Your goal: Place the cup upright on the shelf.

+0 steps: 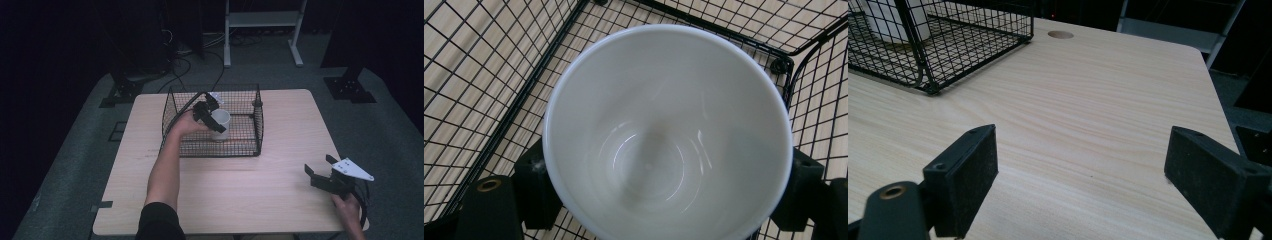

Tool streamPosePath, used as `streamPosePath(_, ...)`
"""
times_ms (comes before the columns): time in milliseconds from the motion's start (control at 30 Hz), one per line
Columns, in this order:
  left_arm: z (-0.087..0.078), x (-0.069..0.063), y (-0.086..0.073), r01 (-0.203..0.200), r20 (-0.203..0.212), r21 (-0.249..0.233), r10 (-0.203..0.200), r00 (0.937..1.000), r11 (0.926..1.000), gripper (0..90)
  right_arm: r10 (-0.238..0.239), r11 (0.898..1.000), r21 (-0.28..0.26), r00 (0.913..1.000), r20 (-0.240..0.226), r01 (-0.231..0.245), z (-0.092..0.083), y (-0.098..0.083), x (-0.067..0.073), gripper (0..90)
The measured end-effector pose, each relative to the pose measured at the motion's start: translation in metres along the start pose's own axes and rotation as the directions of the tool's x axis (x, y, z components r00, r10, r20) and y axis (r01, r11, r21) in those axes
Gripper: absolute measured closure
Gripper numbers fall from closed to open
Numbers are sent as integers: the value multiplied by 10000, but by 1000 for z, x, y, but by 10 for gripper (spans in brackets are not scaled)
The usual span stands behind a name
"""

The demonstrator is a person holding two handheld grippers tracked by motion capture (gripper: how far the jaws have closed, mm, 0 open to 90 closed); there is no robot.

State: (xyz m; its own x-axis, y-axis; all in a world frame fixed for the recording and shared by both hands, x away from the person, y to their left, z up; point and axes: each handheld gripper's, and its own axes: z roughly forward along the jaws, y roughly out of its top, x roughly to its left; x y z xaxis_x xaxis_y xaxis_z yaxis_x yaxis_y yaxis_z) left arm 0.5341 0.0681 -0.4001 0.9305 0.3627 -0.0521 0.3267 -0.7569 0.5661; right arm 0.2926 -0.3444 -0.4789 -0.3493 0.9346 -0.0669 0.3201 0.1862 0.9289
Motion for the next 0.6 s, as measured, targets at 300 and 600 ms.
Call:
streamPosePath(300, 1, -3, 1, -109, 62, -93, 110, 9999, 9999, 184, -8, 10000, 1, 10000, -4, 8, 0, 0, 0, 130)
streamPosePath(600, -2, -7, 5, -222, -103, -232, 219, 9997, 9995, 137, -23, 10000, 17, 10000, -32, 23, 0, 0, 0, 130)
